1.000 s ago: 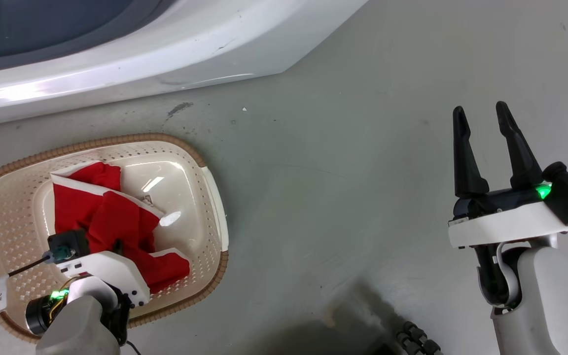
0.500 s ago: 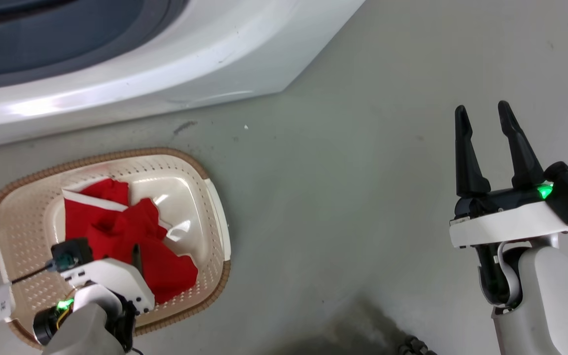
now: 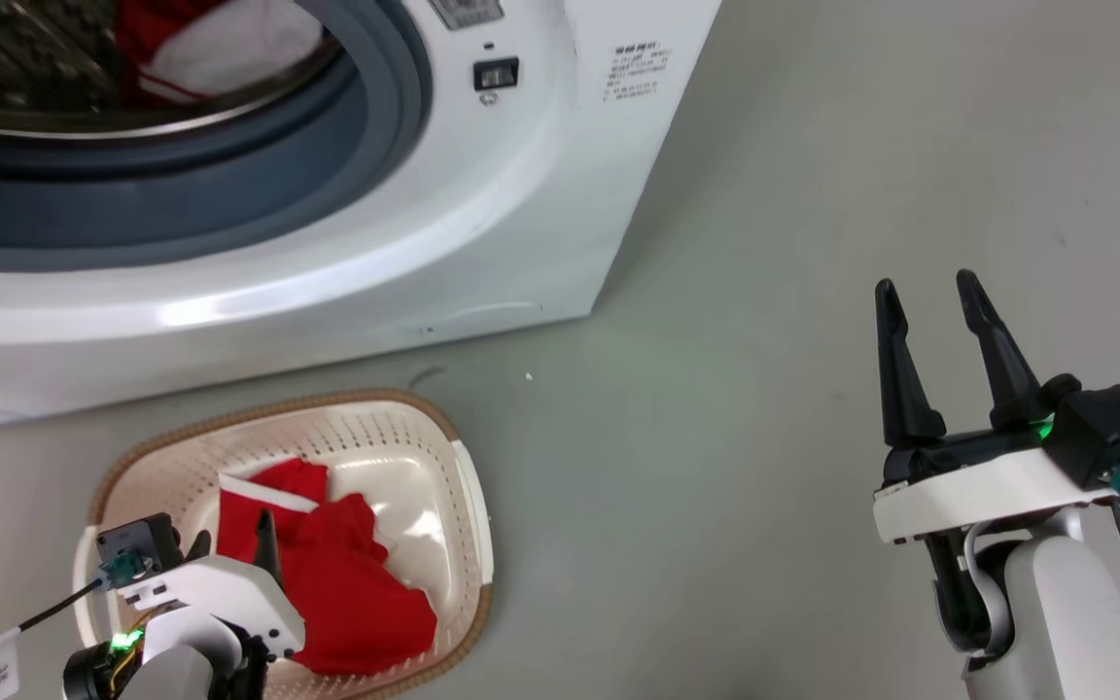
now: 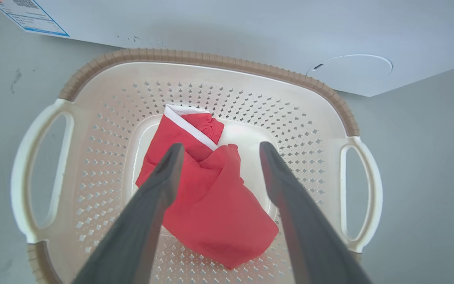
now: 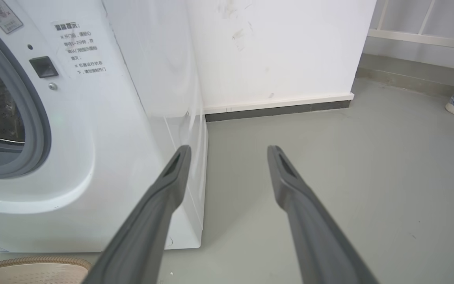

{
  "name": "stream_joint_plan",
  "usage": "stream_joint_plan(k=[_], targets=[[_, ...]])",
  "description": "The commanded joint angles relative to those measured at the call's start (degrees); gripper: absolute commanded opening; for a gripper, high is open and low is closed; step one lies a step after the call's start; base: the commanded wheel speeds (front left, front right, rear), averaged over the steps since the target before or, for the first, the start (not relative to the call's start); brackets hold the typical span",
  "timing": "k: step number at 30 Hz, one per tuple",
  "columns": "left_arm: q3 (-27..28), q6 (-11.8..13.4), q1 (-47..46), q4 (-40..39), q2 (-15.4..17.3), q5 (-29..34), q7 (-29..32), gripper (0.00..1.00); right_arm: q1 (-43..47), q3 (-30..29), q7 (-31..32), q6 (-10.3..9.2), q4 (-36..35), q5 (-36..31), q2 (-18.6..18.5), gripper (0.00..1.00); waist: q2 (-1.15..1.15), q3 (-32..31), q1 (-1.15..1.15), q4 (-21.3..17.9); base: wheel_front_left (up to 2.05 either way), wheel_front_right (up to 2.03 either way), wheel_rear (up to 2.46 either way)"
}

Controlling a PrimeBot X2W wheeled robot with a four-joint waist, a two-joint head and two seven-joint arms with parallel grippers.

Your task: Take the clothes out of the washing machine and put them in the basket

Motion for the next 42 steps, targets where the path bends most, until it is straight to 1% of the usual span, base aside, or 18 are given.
stream_joint_plan(k=[1, 7, 14, 17, 21, 27, 32, 38, 42], targets=[[0.7, 0.3, 1.3, -2.1, 0.5, 1.1, -0.1, 1.00, 0.9, 0.1, 0.3, -0.01, -0.1, -0.5, 0.0, 1.00, 0.00, -3.6, 0.01, 1.2, 0.00, 0.00, 0.00], [2.8, 0.8, 4.3, -8.5, 0.4, 4.1, -0.1, 1.00, 2.5, -0.3, 1.2, -0.01, -0.4, -1.1, 0.0, 1.00, 0.00, -6.9, 0.01, 2.3, 0.00, 0.00, 0.00], [5.8, 1.3, 6.8, -18.9, -1.3, 8.6, -0.2, 1.00, 4.6, -0.7, 2.1, -0.01, -1.2, -1.2, 0.0, 1.00, 0.00, -9.3, 0.01, 3.3, 0.00, 0.00, 0.00], [6.8, 1.1, 6.7, -23.2, -1.5, 10.5, -0.2, 1.00, 5.0, -0.8, 2.3, -0.01, -1.5, -1.0, 0.0, 1.00, 0.00, -9.6, 0.01, 3.4, 0.00, 0.00, 0.00], [7.1, 0.6, 4.2, -28.0, -1.4, 12.9, -0.2, 1.00, 5.1, -0.6, 2.4, -0.01, -2.0, -0.4, 0.0, 1.00, 0.00, -8.9, 0.01, 2.7, 0.00, 0.00, 0.00], [7.7, -0.1, -1.9, -31.2, 0.5, 15.1, -0.2, 1.00, 3.9, 0.1, 1.8, -0.01, -1.6, 0.9, 0.0, 1.00, 0.00, -6.8, 0.01, 0.3, 0.00, 0.00, 0.00], [7.4, -0.4, -9.0, -29.8, 3.4, 16.1, 0.5, 1.00, 3.0, 1.0, 1.0, -0.01, -0.7, 2.6, 0.0, 1.00, 0.00, -4.9, 0.01, -2.5, 0.00, 0.00, 0.00], [6.6, -1.0, -17.3, -26.6, 8.2, 17.4, 5.7, 1.00, 1.9, 2.5, 0.3, -0.01, 0.8, 4.8, 0.0, 1.00, 0.00, -1.6, 0.01, -6.4, 0.00, 0.00, 0.00], [6.4, -1.4, -22.5, -24.2, 11.8, 17.9, 10.7, 1.00, 1.4, 3.4, -0.1, -0.01, 1.7, 6.7, 0.0, 1.00, 0.00, 1.3, 0.01, -8.7, 0.00, 0.00, 0.00]])
